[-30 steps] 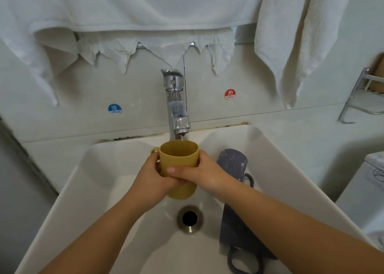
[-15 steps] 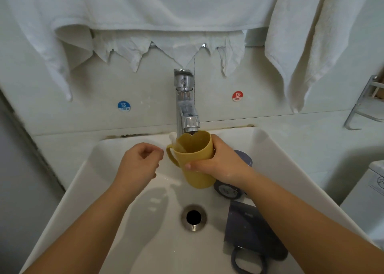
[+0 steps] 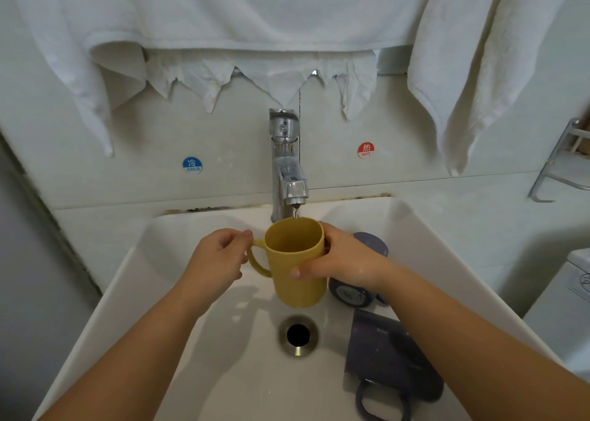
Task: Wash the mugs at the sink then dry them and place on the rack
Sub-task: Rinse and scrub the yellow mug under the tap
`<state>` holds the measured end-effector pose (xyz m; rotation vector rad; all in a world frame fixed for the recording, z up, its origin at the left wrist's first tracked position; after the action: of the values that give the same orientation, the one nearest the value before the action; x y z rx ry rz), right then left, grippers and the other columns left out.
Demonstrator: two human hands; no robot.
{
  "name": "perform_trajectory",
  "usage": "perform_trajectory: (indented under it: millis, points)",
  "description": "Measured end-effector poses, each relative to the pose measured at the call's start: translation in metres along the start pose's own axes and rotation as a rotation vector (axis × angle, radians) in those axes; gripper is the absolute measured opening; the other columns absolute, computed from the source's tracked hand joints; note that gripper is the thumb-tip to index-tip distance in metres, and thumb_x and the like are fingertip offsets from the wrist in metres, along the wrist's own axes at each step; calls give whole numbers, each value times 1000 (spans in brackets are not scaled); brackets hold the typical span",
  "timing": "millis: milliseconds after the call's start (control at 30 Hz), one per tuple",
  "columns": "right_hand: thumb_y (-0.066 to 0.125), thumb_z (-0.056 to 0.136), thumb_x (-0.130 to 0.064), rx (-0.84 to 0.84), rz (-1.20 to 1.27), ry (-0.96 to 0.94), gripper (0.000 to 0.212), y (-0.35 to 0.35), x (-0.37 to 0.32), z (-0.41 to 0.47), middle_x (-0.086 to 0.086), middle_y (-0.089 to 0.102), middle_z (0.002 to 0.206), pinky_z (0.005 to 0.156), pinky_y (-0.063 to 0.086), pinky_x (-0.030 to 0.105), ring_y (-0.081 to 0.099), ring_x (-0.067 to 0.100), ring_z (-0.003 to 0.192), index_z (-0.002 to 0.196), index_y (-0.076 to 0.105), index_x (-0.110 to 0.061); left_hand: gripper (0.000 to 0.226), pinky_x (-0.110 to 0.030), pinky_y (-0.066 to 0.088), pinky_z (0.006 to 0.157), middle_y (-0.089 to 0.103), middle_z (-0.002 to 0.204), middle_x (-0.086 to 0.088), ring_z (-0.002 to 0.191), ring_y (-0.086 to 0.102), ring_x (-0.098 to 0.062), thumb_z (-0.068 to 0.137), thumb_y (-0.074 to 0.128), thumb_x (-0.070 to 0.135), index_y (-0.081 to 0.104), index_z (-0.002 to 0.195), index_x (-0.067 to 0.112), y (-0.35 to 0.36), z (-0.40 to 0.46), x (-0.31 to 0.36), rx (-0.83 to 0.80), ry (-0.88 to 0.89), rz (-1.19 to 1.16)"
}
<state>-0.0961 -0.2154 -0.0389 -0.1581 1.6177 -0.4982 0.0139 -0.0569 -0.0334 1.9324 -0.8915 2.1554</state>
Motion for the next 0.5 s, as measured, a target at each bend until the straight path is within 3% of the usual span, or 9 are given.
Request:
perform_trajectory:
  millis: [100,233,400,500]
  points:
    - [81,74,-25,19,-17,-15,73,-1,2,1,-9,54,125,93,51,37,54,18,113,132,38,-32,27,-32,53,76,66,99,-1,92,62,-14,101,44,35,64,93,18,2,0,0,-8,-1,-23]
    - [83,67,-39,-36,-54,12,72,12,4,2,-14,55,122,93,51,38,56,17,111,126,41,-39,35,-33,53,78,67,102,-1,97,63,-17,102,39,39,65,102,15,3,3,-2,-30,2,5]
    - [81,72,-33,90,-17,-8,68,6,3,2,-19,52,114,76,48,22,55,11,101,124,37,-39,34,-30,51,74,63,107,3,95,61,-12,101,37,43,58,112,19,4,2,-2,-30,-3,-12]
    - [80,72,-39,70,-17,41,62,13,8,1,-14,56,115,79,49,28,57,12,100,121,43,-39,29,-32,51,77,62,107,4,96,61,-13,101,40,43,57,109,20,5,1,-3,-26,10,2]
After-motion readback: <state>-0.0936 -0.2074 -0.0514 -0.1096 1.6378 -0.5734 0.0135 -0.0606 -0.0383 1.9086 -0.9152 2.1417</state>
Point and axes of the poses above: each hand's wrist, its own z-axis towards the middle knuckle, its own y-axis out of the palm, x = y × z, the point moved 4 cm from there along z, towards the middle knuckle
